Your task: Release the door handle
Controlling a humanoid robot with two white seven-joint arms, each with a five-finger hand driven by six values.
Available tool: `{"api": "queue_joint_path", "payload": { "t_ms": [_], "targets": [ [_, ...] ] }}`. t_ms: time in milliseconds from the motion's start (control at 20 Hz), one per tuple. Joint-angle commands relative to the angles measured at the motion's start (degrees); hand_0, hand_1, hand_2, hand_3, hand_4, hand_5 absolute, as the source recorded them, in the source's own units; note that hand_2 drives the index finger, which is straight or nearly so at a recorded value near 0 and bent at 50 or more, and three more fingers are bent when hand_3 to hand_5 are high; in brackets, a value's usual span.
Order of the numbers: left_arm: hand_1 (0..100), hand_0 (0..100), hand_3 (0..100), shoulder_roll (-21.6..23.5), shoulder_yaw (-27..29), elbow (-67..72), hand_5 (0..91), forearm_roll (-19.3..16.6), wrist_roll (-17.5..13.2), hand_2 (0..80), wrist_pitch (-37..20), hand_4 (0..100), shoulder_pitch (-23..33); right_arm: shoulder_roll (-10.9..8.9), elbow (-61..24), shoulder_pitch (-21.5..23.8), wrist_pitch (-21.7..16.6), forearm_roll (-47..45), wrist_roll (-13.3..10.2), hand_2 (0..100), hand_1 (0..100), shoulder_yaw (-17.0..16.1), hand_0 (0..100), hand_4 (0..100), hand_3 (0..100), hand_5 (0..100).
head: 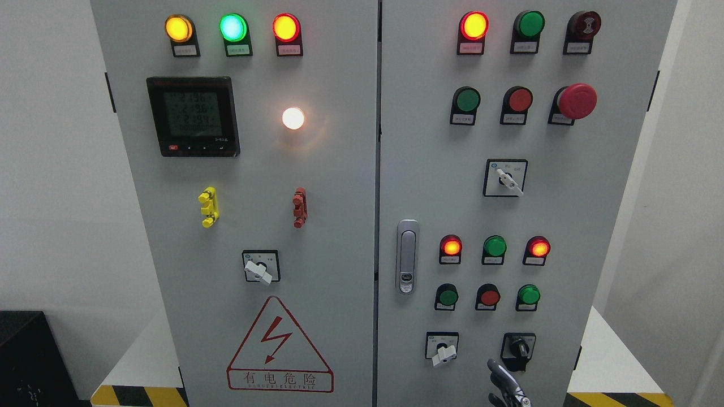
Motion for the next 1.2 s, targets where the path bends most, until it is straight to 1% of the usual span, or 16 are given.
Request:
{"api": "queue_joint_path", "payload": {
  "t_ms": [0, 400, 450, 550, 600, 650, 700, 750, 800, 850, 900, 950, 1000, 1050, 1100, 1150],
  "targets": [
    [0, 0, 10, 0.1, 0.0, 0.0, 0.0, 0.0, 0.0, 4.7, -0.2, 0, 0.0, 0.04, 0.0, 0.0, 0.0, 0.0, -0.3, 0, 13, 0.2, 51, 0, 0, 0],
    [0, 0, 10, 0.0, 0.0, 0.0, 0.0, 0.0, 0.0, 4.5, -0.3, 0, 0.0, 0.04, -0.3, -0.2, -0.1, 0.1, -0.6, 0, 13, 0.1, 51, 0, 0, 0],
    [0, 0, 10, 0.0, 0.0, 0.0, 0.0, 0.0, 0.0, 4.5, -0.3, 0, 0.0, 0.04, -0.3, -0.2, -0.1, 0.5, -1.5, 0, 13, 0.2, 50, 0, 0, 0],
    [0, 0, 10, 0.1, 0.0, 0.0, 0.0, 0.0, 0.0, 4.5, -0.2, 0, 0.0, 0.04, 0.0, -1.5, 0.0, 4.5, -4.7, 0, 14, 0.1, 50, 0, 0, 0],
    [0, 0, 10, 0.1, 0.0, 0.0, 0.0, 0.0, 0.0, 4.5, -0.2, 0, 0.0, 0.04, 0.1, -2.1, 0.5, 7.6, -6.5, 0, 15, 0.1, 49, 5, 0, 0],
    [0, 0, 10, 0.0, 0.0, 0.0, 0.0, 0.0, 0.0, 4.5, -0.2, 0, 0.0, 0.04, 0.2, -2.9, 1.5, 10.4, -7.9, 0, 16, 0.1, 49, 10, 3, 0],
    [0, 0, 10, 0.0, 0.0, 0.0, 0.0, 0.0, 0.0, 4.5, -0.2, 0, 0.0, 0.04, 0.3, -3.8, 2.4, 12.4, -8.6, 0, 17, 0.1, 49, 18, 10, 0],
    [0, 0, 10, 0.0, 0.0, 0.0, 0.0, 0.0, 0.0, 4.5, -0.2, 0, 0.0, 0.04, 0.5, -4.7, 2.6, 13.9, -8.7, 0, 18, 0.0, 49, 22, 15, 7],
    [0, 0, 10, 0.0, 0.0, 0.0, 0.0, 0.0, 0.0, 4.5, -0.2, 0, 0.0, 0.04, 0.8, -5.4, 2.7, 15.0, -8.8, 0, 18, 0.0, 49, 22, 16, 8],
    [0, 0, 10, 0.0, 0.0, 0.0, 0.0, 0.0, 0.0, 4.5, -0.3, 0, 0.0, 0.04, 1.1, -6.0, 2.7, 15.8, -8.8, 0, 20, -0.1, 49, 28, 23, 17],
    [0, 0, 10, 0.0, 0.0, 0.0, 0.0, 0.0, 0.0, 4.6, -0.2, 0, 0.0, -0.04, 1.5, -6.4, 2.7, 17.2, -8.8, 0, 21, -0.2, 48, 35, 31, 29],
    [0, 0, 10, 0.1, 0.0, 0.0, 0.0, 0.0, 0.0, 4.6, -0.2, 0, 0.0, -0.05, 1.8, -6.5, 2.7, 19.3, -8.8, 0, 22, -0.2, 48, 37, 33, 33],
    [0, 0, 10, 0.0, 0.0, 0.0, 0.0, 0.0, 0.0, 4.6, -0.3, 0, 0.0, -0.05, 2.0, -6.5, 2.7, 21.9, -8.7, 0, 22, -0.2, 48, 42, 37, 38],
    [0, 0, 10, 0.1, 0.0, 0.0, 0.0, 0.0, 0.0, 4.6, -0.3, 0, 0.0, -0.05, 2.2, -6.5, 2.6, 24.4, -8.7, 0, 23, -0.1, 47, 50, 46, 46],
    [0, 0, 10, 0.0, 0.0, 0.0, 0.0, 0.0, 0.0, 4.5, -0.2, 0, 0.0, 0.04, 2.5, -6.5, 2.6, 26.6, -8.7, 0, 24, 0.1, 47, 55, 52, 53],
    [0, 0, 10, 0.0, 0.0, 0.0, 0.0, 0.0, 0.0, 4.5, -0.3, 0, 0.0, 0.04, 2.7, -6.5, 2.6, 28.7, -8.7, 0, 24, 0.2, 47, 56, 53, 55]
  ]
}}
